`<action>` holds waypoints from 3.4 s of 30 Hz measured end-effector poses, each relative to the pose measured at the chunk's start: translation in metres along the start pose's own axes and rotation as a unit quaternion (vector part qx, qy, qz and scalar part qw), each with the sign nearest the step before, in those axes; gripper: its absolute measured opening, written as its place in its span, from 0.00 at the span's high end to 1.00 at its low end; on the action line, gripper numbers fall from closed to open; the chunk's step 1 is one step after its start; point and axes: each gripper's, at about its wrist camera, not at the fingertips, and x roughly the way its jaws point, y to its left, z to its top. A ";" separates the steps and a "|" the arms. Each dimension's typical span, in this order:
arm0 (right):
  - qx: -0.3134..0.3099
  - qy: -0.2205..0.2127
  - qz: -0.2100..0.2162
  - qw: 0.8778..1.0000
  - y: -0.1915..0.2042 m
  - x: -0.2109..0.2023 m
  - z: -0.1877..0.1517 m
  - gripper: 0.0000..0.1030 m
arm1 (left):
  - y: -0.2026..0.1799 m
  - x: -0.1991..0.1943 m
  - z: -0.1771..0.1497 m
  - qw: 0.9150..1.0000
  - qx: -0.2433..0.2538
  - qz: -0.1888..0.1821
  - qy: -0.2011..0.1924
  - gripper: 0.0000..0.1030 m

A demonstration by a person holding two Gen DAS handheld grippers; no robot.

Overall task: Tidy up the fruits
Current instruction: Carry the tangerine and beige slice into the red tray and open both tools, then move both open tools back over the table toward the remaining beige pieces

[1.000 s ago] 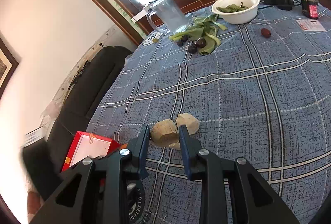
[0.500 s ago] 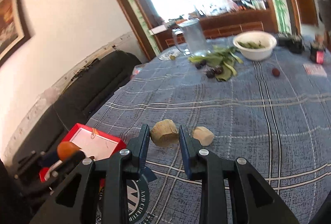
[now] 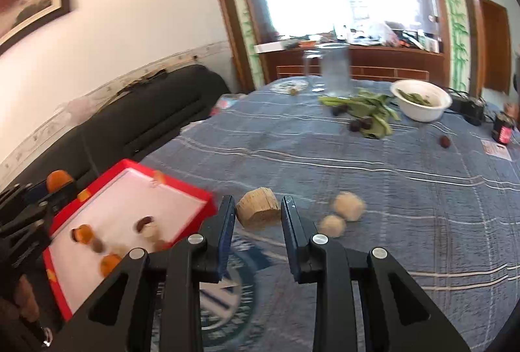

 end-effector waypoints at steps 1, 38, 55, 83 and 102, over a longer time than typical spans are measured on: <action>-0.004 0.002 0.009 1.000 0.008 0.000 -0.001 0.73 | 0.007 0.002 -0.003 1.000 -0.004 0.006 0.001 0.66; -0.138 0.097 0.133 0.977 0.168 0.039 -0.060 0.73 | 0.097 0.039 -0.057 0.994 -0.062 0.077 0.055 0.66; -0.161 0.144 0.167 0.962 0.181 0.049 -0.073 0.71 | 0.088 0.050 -0.071 0.993 -0.033 0.075 0.087 0.65; -0.021 0.054 0.055 0.997 0.045 0.021 0.001 0.55 | 0.050 0.025 -0.041 0.997 0.012 0.072 0.036 0.15; 0.093 0.166 -0.011 0.982 -0.114 0.094 0.008 0.70 | -0.115 0.037 0.011 0.983 0.111 -0.132 0.070 0.14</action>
